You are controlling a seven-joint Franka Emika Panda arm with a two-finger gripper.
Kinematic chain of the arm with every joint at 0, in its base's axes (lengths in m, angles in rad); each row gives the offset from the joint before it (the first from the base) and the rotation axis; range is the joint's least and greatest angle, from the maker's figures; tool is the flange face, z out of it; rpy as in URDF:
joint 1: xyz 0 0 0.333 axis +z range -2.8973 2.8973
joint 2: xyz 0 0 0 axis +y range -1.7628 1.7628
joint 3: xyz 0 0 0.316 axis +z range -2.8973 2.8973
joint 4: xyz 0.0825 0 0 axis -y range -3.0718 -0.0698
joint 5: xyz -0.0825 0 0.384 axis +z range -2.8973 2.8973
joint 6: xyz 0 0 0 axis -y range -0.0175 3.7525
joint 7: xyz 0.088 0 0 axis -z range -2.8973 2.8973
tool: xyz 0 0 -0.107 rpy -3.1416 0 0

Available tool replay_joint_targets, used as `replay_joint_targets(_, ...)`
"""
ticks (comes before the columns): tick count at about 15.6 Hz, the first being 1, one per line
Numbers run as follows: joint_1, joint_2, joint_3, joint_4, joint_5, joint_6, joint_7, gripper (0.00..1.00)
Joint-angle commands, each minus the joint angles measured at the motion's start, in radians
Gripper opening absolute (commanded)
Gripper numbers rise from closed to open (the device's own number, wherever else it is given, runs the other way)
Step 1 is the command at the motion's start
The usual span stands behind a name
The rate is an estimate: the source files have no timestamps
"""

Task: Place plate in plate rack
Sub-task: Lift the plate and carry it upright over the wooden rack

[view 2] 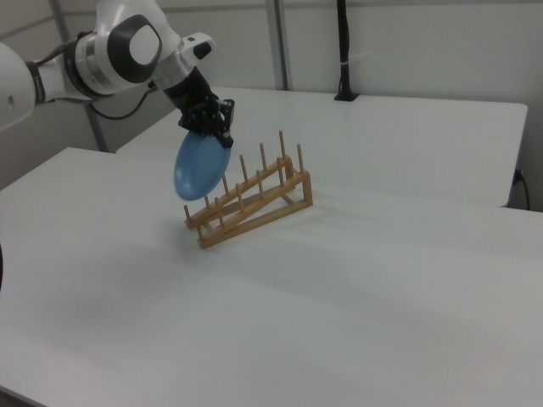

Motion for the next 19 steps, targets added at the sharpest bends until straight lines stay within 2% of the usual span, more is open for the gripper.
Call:
replay_joint_targets(1, 0.011, 0.02, -0.008, 0.003, -0.076, 0.099, 0.156, 0.0)
replay_joint_targets(6, 0.008, 0.022, -0.017, 0.032, -0.106, 0.107, 0.247, 0.0)
replay_joint_targets(8, 0.008, 0.028, -0.017, 0.037, -0.161, 0.114, 0.322, 0.0)
replay_joint_targets(12, 0.006, 0.048, -0.017, 0.031, -0.324, 0.2, 0.472, 0.0)
replay_joint_targets(19, -0.009, 0.077, -0.019, -0.006, -0.33, 0.4, 0.413, 0.0)
